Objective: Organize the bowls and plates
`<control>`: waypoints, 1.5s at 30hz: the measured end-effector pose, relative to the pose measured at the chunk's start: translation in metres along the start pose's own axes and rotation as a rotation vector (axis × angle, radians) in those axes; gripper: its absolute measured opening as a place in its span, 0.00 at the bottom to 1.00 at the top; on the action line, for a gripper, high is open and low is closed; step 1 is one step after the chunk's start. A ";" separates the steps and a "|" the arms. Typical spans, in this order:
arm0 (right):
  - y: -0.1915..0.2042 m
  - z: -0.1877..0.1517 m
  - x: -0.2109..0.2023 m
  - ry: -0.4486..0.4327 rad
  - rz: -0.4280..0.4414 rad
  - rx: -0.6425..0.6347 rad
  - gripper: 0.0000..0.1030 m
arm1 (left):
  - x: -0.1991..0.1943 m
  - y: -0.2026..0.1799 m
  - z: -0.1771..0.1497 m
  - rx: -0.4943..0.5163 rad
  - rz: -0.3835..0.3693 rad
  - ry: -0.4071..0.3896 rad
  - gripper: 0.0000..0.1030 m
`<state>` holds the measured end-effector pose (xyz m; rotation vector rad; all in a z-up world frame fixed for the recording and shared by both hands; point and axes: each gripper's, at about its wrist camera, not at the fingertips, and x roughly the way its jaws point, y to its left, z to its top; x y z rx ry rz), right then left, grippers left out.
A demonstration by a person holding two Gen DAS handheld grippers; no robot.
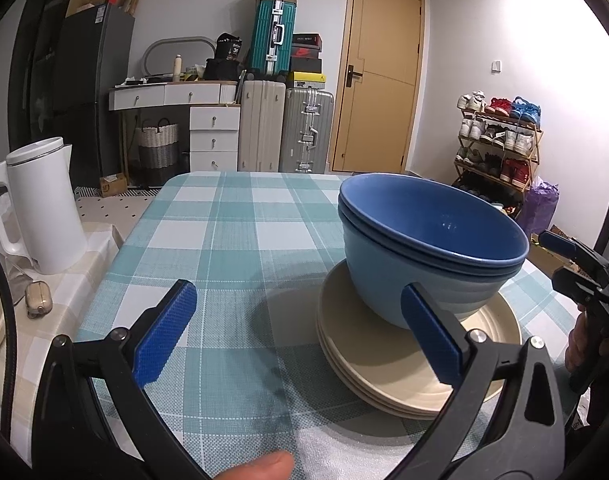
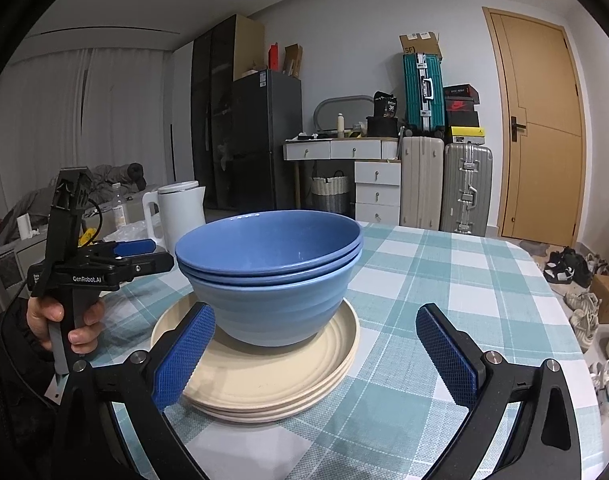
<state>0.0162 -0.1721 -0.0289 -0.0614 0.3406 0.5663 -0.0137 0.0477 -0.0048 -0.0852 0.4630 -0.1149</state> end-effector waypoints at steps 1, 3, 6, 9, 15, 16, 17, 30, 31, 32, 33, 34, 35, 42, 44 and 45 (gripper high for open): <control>0.000 0.000 -0.001 -0.001 0.000 0.000 0.99 | 0.000 0.000 0.000 0.001 0.002 -0.001 0.99; 0.000 -0.001 -0.002 -0.004 0.001 -0.004 0.99 | 0.001 -0.001 0.000 0.006 -0.005 0.002 0.99; 0.001 -0.001 -0.001 -0.005 0.003 -0.008 0.99 | 0.002 -0.001 0.000 0.007 -0.005 0.000 0.99; 0.001 -0.001 -0.001 -0.004 0.008 -0.007 0.99 | 0.004 -0.002 0.001 0.015 -0.004 -0.001 0.99; 0.001 0.000 0.000 -0.003 0.012 -0.007 0.99 | 0.005 -0.001 0.001 0.014 -0.007 -0.003 0.99; 0.001 0.000 0.001 -0.003 0.012 -0.007 0.99 | 0.004 -0.002 0.001 0.015 -0.007 -0.003 0.99; 0.001 -0.001 0.001 -0.002 0.013 -0.007 0.99 | 0.005 -0.001 0.001 0.014 -0.007 -0.004 0.99; 0.001 -0.001 0.001 -0.001 0.012 -0.006 0.99 | 0.006 -0.001 0.001 0.016 -0.004 -0.003 0.99; 0.001 -0.001 0.001 -0.001 0.012 -0.006 0.99 | 0.006 -0.001 0.001 0.016 -0.006 -0.003 0.99; 0.001 -0.001 0.002 -0.001 0.013 -0.006 0.99 | 0.005 -0.001 0.001 0.016 -0.007 -0.004 0.99; 0.001 -0.001 0.001 -0.001 0.012 -0.006 0.99 | 0.005 -0.001 0.001 0.015 -0.006 -0.005 0.99; 0.001 -0.001 0.001 -0.001 0.012 -0.006 1.00 | 0.005 -0.001 0.001 0.016 -0.007 -0.005 0.99; 0.001 -0.001 0.001 -0.001 0.013 -0.006 0.99 | 0.005 -0.002 0.001 0.016 -0.006 -0.004 0.99; 0.001 -0.001 0.001 -0.001 0.012 -0.006 0.99 | 0.006 -0.001 0.000 0.017 -0.006 -0.004 0.99; 0.001 -0.001 0.001 -0.001 0.013 -0.006 0.99 | 0.005 -0.002 0.000 0.016 -0.006 -0.005 0.99; 0.001 -0.001 0.001 -0.001 0.013 -0.006 0.99 | 0.005 -0.002 0.000 0.017 -0.006 -0.005 0.99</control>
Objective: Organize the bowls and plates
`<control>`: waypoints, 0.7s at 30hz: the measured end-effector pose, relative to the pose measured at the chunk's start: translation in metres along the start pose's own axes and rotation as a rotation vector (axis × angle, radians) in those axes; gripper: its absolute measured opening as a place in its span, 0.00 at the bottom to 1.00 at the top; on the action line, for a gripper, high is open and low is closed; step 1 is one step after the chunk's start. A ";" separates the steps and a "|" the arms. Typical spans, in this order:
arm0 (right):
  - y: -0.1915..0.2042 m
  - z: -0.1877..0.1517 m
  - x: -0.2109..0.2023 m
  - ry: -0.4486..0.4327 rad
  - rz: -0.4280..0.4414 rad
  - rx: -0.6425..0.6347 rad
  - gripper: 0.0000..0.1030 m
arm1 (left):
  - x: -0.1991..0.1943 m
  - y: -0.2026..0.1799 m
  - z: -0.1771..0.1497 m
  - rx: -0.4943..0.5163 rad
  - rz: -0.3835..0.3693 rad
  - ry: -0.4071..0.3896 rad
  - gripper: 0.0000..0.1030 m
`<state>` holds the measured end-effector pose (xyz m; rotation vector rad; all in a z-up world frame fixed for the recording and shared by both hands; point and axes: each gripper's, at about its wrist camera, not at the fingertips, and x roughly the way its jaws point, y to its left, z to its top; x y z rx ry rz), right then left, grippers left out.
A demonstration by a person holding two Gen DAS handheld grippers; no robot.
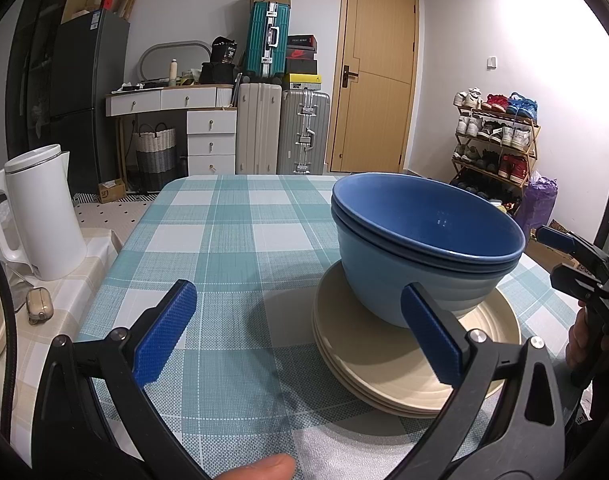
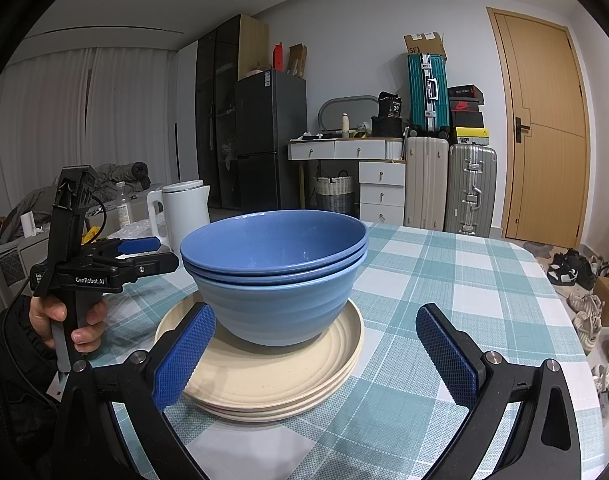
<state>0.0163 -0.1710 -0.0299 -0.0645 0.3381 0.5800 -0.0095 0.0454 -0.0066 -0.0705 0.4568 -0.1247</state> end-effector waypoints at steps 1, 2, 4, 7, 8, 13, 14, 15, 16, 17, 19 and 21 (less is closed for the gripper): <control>0.000 0.000 0.001 0.000 0.001 0.000 0.99 | 0.000 0.000 0.000 0.000 -0.001 0.000 0.99; 0.000 0.000 0.000 0.001 0.000 0.000 0.99 | 0.000 0.000 0.000 0.000 0.000 0.001 0.99; 0.000 0.000 0.000 0.000 0.000 0.000 0.99 | 0.000 0.000 0.000 0.001 0.001 0.000 0.99; 0.000 0.000 0.000 0.000 0.000 0.000 0.99 | 0.002 0.000 0.000 0.000 0.000 0.000 0.99; 0.000 0.000 0.000 0.001 0.000 0.000 0.99 | 0.001 0.000 0.000 0.000 0.000 0.000 0.99; 0.000 0.000 0.000 0.000 0.000 -0.001 0.99 | 0.000 0.000 -0.001 0.001 0.000 -0.001 0.99; 0.000 0.000 0.000 0.001 0.000 -0.001 0.99 | 0.001 0.000 -0.001 0.001 -0.001 -0.001 0.99; 0.000 0.000 0.000 0.001 0.000 -0.001 0.99 | 0.000 0.000 -0.001 0.001 0.000 0.000 0.99; 0.000 0.000 0.000 0.001 0.000 -0.001 0.99 | 0.001 0.000 -0.001 0.002 0.001 0.000 0.99; 0.000 0.000 0.000 0.001 0.000 -0.001 0.99 | 0.000 0.000 -0.001 0.002 0.000 -0.001 0.99; 0.000 0.000 0.001 0.000 0.001 -0.001 0.99 | 0.002 0.000 -0.001 0.003 0.000 -0.001 0.99; 0.000 0.000 0.000 0.001 0.000 0.000 0.99 | 0.000 0.000 -0.001 0.002 0.000 0.000 0.99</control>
